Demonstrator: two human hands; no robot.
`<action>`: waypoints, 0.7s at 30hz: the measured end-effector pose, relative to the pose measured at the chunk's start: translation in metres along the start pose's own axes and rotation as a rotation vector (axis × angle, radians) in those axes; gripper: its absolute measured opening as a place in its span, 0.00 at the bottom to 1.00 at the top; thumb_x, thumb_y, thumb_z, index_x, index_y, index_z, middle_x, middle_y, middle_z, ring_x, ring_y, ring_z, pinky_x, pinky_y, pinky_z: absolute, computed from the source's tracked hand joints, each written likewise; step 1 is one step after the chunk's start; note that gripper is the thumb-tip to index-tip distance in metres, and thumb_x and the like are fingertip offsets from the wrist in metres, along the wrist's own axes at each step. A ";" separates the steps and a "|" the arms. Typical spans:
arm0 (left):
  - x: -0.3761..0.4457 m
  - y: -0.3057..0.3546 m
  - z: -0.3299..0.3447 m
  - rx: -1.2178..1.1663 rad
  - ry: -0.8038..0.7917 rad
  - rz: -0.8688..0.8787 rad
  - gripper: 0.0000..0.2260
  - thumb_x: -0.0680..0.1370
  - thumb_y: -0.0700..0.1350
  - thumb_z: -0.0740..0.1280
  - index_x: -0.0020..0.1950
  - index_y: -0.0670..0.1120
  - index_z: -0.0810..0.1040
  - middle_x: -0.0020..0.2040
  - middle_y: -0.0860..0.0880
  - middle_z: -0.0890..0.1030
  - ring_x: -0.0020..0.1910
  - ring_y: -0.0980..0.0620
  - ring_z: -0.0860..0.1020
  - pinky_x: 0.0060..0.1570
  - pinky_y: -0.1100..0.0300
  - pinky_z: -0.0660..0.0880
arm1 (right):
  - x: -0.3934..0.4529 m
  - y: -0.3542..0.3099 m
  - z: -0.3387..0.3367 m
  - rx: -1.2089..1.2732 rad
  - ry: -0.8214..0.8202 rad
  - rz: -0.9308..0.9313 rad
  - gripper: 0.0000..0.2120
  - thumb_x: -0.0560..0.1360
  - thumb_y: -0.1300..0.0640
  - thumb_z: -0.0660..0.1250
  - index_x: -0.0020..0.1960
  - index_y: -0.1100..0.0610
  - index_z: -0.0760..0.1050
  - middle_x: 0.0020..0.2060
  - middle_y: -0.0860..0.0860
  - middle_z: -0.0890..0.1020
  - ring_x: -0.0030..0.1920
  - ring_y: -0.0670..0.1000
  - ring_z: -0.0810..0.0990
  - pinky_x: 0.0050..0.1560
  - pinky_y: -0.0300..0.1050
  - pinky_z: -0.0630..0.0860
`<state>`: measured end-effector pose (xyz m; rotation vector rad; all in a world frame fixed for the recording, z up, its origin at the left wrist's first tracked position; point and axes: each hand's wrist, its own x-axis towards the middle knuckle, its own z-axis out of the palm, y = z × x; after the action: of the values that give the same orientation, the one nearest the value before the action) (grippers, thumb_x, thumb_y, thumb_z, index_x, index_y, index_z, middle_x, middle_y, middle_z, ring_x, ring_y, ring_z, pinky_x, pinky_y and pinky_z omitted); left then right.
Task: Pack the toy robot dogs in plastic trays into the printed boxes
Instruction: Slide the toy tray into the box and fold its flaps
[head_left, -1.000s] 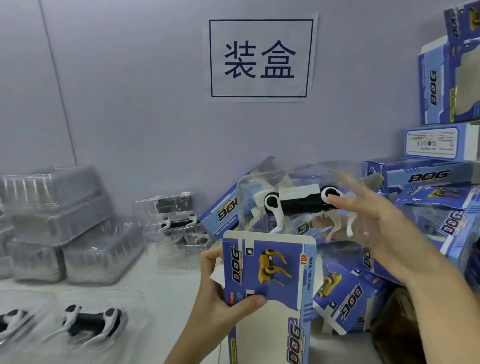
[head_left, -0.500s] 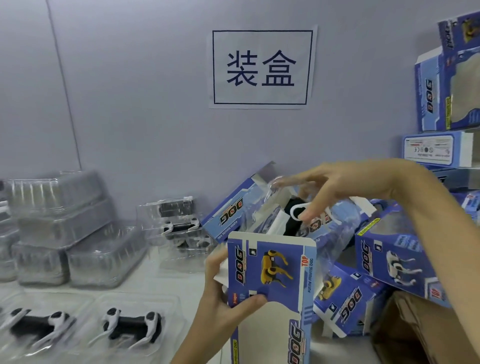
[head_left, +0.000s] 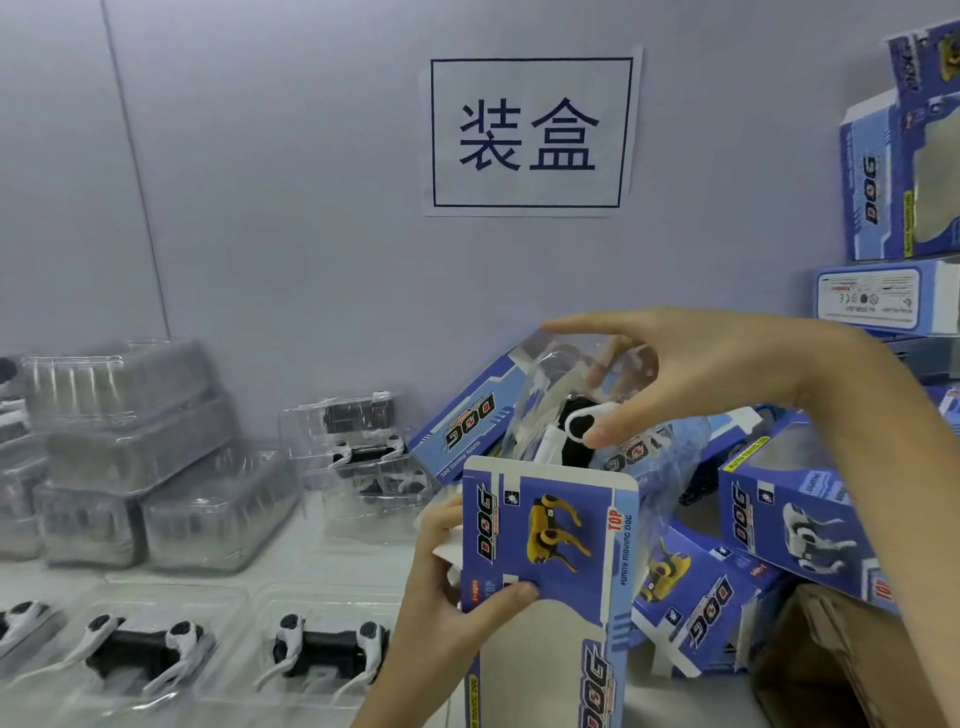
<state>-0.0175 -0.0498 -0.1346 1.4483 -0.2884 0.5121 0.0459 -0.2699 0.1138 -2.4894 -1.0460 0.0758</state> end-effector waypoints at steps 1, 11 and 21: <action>0.000 0.000 0.001 0.000 0.006 0.000 0.32 0.67 0.52 0.86 0.66 0.57 0.76 0.63 0.37 0.82 0.53 0.38 0.86 0.50 0.53 0.84 | -0.003 -0.001 0.003 -0.017 0.058 0.007 0.47 0.60 0.34 0.81 0.75 0.26 0.62 0.56 0.40 0.80 0.48 0.37 0.82 0.53 0.40 0.77; -0.006 0.011 0.013 0.204 0.119 0.015 0.28 0.64 0.59 0.84 0.60 0.64 0.76 0.64 0.45 0.83 0.51 0.47 0.85 0.50 0.54 0.83 | -0.038 0.012 0.106 0.279 0.890 0.185 0.57 0.55 0.29 0.76 0.79 0.38 0.57 0.71 0.47 0.68 0.68 0.46 0.70 0.60 0.47 0.70; -0.013 0.028 0.012 0.596 0.137 0.334 0.22 0.69 0.67 0.77 0.58 0.60 0.82 0.68 0.58 0.79 0.68 0.51 0.77 0.58 0.58 0.76 | -0.042 0.019 0.173 1.176 0.809 0.100 0.40 0.63 0.26 0.75 0.69 0.45 0.77 0.55 0.51 0.87 0.53 0.52 0.88 0.38 0.48 0.85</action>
<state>-0.0409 -0.0622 -0.1149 1.9407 -0.2820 1.0273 -0.0084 -0.2466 -0.0548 -1.2680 -0.3196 -0.2136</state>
